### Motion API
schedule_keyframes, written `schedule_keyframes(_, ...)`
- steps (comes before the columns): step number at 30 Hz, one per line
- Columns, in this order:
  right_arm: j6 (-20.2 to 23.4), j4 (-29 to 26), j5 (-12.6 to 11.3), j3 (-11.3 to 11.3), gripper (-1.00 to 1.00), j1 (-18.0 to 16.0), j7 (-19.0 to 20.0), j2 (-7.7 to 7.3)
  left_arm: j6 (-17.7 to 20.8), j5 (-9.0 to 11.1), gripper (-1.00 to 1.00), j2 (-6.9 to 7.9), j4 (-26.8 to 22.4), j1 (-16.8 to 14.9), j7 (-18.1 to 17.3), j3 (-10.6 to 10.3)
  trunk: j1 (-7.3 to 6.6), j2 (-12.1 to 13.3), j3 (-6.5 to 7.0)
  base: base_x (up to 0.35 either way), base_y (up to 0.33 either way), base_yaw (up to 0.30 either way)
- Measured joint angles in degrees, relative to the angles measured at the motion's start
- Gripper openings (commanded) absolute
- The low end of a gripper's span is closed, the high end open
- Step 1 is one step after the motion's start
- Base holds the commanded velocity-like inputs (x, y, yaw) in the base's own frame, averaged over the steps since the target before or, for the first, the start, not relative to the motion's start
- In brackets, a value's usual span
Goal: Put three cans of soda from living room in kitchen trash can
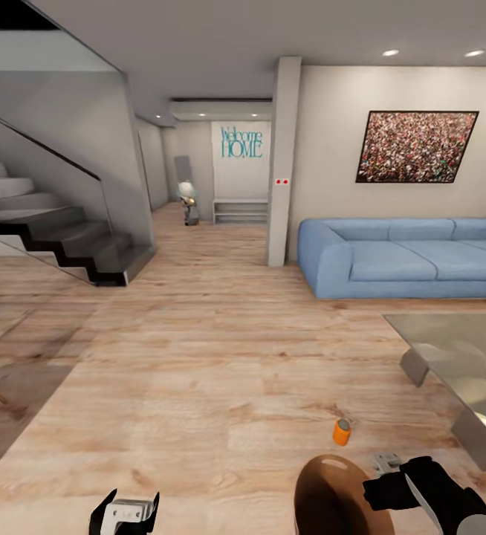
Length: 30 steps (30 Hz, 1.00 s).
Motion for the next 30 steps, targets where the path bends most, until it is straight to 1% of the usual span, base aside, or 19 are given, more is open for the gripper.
schedule_keyframes(13, -0.1, 0.0, 0.1, 0.0, -1.0, 0.0, 0.0, -0.03, 0.0, -0.1, 1.0, -0.01, 0.1, 0.0, 0.0, -0.1, 0.0, 0.0, 0.37, 0.241, -0.175, -0.25)
schedule_keyframes(30, 0.0, 0.0, 0.1, 0.0, -1.0, 0.0, 0.0, -0.06, 0.0, -0.1, 1.0, -0.01, 0.0, 0.0, 0.1, -0.1, 0.0, 0.0, 1.19, 0.147, -0.253, -0.229)
